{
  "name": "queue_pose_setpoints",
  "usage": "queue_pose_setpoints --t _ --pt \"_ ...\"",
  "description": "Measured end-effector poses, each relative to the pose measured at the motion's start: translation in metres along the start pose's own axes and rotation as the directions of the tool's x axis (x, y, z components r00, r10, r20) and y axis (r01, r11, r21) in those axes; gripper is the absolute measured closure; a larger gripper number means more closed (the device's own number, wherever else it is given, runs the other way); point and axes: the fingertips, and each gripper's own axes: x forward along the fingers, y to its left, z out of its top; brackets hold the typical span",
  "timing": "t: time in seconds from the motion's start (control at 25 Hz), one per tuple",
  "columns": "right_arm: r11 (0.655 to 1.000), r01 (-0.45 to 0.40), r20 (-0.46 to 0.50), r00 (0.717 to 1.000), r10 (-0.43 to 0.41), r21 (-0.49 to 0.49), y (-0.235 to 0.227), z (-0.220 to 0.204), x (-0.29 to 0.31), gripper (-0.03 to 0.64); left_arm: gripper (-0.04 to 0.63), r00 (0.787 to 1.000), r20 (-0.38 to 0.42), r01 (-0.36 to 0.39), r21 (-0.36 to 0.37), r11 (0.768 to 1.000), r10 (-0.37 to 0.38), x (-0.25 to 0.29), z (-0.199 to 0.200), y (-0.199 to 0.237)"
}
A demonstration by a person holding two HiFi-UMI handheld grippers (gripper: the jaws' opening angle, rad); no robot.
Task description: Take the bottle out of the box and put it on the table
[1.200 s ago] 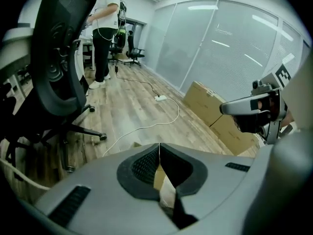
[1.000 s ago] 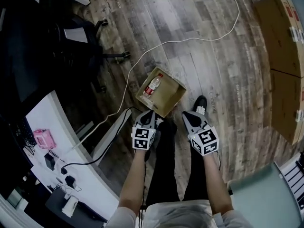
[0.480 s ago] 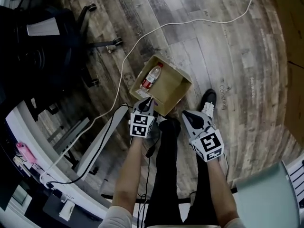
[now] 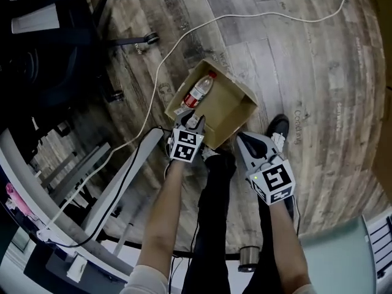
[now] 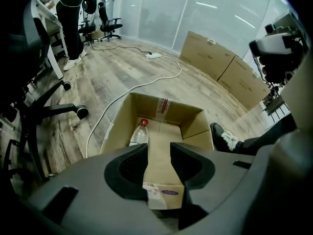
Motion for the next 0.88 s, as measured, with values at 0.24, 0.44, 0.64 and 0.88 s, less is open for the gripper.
queue_pose_setpoints --t 0.24,0.44,0.64,0.88 --pt "0.996 -0.055 -0.028 0.998 0.053 -0.07 0.006 -0.01 0.037 0.575 0.376 0.999 -0.021 -0.032 0.058 0.998 0.033 0.042 -0.015 0.011" --pt "0.989 -0.106 -0.061 0.993 0.1 -0.099 0.014 -0.026 0.053 0.575 0.354 0.994 -0.06 -0.081 0.166 0.983 0.092 0.077 -0.029 0.036" --pt "0.996 -0.084 -0.041 0.996 0.083 -0.029 -0.01 -0.058 0.055 0.575 0.353 0.986 -0.076 -0.135 0.159 0.978 0.149 0.11 -0.03 0.068" --pt "0.995 -0.091 -0.06 0.994 0.088 -0.046 -0.024 -0.069 0.062 0.575 0.323 0.985 -0.109 -0.107 0.243 0.964 0.137 0.148 -0.034 0.069"
